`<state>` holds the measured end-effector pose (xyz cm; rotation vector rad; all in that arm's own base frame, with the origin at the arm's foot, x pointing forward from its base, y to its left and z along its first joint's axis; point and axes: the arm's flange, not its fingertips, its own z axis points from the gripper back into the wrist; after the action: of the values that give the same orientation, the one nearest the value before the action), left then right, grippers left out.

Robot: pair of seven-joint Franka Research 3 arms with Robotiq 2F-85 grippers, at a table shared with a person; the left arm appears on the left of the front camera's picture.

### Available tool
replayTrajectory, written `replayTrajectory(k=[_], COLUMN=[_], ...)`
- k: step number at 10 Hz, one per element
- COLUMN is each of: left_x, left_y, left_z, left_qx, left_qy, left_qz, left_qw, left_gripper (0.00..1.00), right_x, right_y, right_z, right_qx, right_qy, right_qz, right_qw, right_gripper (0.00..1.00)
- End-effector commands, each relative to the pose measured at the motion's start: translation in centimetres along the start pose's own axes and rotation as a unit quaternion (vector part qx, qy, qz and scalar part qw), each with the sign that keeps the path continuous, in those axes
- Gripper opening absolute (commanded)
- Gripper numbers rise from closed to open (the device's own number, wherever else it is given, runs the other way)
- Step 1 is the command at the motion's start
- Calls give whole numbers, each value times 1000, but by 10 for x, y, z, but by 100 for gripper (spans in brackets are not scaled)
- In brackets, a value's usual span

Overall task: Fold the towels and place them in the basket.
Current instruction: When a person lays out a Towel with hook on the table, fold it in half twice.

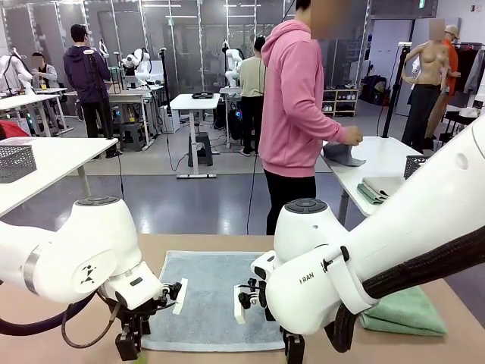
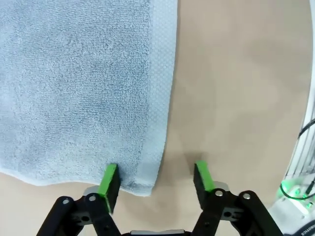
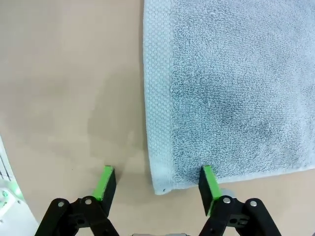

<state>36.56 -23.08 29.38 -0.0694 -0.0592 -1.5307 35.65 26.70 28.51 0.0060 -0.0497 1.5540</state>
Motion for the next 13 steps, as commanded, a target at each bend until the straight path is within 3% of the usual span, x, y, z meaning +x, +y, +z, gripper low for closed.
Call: replayTrajectory(k=[1,2,3,4,9,13], left_x=[3,3,3,2,0,-2], left_y=[0,1,1,1,2,-26], left_z=[-9,-9,-8,-9,-7,40], left_qx=[-3,-4,-6,-9,-6,22], left_qy=[4,5,6,7,-1,-40], left_qz=[7,6,6,6,13,15], left_qw=[1000,1000,1000,1000,1000,999], left_gripper=[0,0,0,3,0,0], right_x=[0,-1,-1,-1,-2,0], right_y=[-4,-6,-7,-7,-10,4], right_z=[-5,-4,-4,-4,-1,42], right_qx=[10,9,10,10,14,-2], right_qy=[-16,-17,-19,-19,-18,-42], right_qz=[1,-1,-2,-3,-6,-28], right_qw=[1000,1000,1000,1000,1000,999], right_gripper=[31,9,0,0,0,0])
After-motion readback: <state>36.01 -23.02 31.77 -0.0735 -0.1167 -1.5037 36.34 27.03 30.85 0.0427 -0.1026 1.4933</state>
